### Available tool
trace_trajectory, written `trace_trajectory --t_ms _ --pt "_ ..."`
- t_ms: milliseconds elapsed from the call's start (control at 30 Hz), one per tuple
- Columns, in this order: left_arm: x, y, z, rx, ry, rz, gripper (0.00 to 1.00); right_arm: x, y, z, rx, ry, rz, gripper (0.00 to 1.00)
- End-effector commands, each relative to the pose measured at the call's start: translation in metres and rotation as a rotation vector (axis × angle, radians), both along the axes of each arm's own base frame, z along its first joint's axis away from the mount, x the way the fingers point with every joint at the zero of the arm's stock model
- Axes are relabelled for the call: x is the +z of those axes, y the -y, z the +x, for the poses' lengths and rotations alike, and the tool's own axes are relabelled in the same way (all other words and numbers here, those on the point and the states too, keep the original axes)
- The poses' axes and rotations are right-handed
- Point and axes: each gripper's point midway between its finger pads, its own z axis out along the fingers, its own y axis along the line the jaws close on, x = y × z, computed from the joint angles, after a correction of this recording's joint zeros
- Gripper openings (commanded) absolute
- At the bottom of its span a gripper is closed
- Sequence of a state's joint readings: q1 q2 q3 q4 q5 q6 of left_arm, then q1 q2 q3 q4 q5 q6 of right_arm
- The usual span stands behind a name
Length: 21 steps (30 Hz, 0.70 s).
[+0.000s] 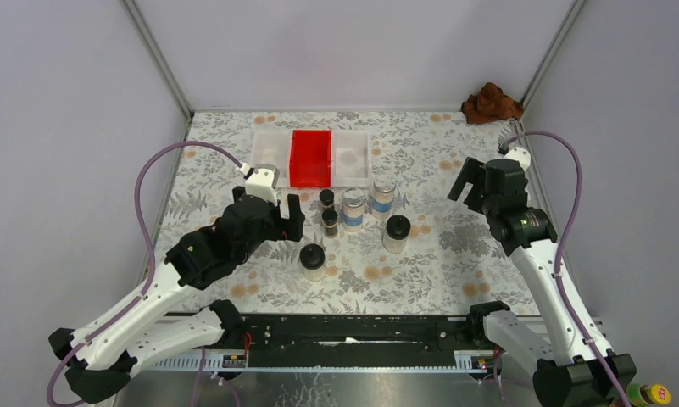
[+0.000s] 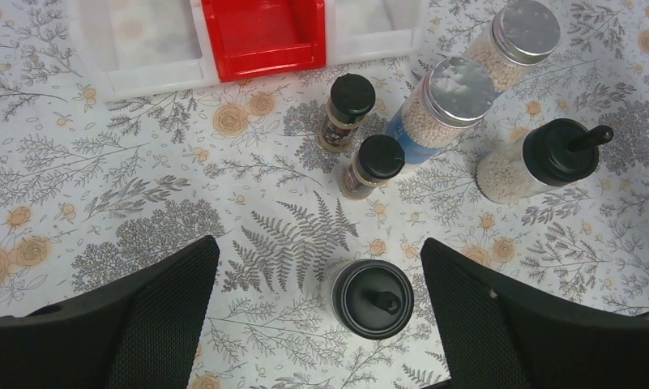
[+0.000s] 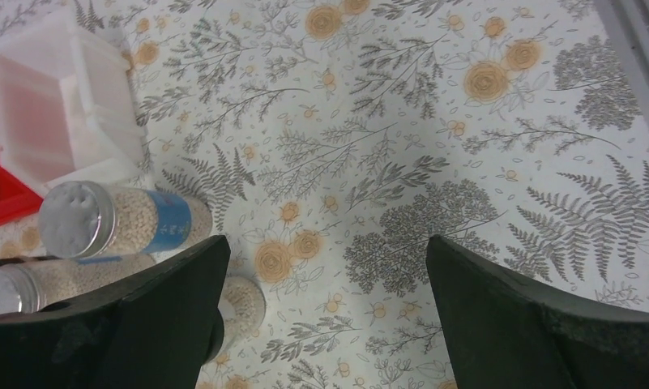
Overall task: Organize the condiment bottles
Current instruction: Pick up the bottle from the center of the board.
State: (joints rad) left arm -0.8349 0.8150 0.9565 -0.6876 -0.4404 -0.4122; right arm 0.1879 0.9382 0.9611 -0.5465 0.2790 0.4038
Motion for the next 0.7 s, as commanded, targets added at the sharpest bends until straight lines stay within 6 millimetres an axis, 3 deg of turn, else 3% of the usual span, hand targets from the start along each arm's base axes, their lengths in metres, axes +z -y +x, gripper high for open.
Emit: trace_trajectory --t_ms 0,233,667 --pt "0.004 0.000 -0.004 -0.018 -0.005 -0.013 0.99 0.005 -0.020 -0.002 0.121 0.046 0.046 1.00" --pt "-0.003 0.011 -0.007 -0.053 -0.039 -0.040 0.99 0.015 -0.062 -0.023 0.411 0.138 0.112 0.97" --pt "-0.020 0.022 -0.021 -0.117 -0.107 -0.069 0.99 -0.012 -0.080 -0.041 0.560 -0.062 0.112 0.92"
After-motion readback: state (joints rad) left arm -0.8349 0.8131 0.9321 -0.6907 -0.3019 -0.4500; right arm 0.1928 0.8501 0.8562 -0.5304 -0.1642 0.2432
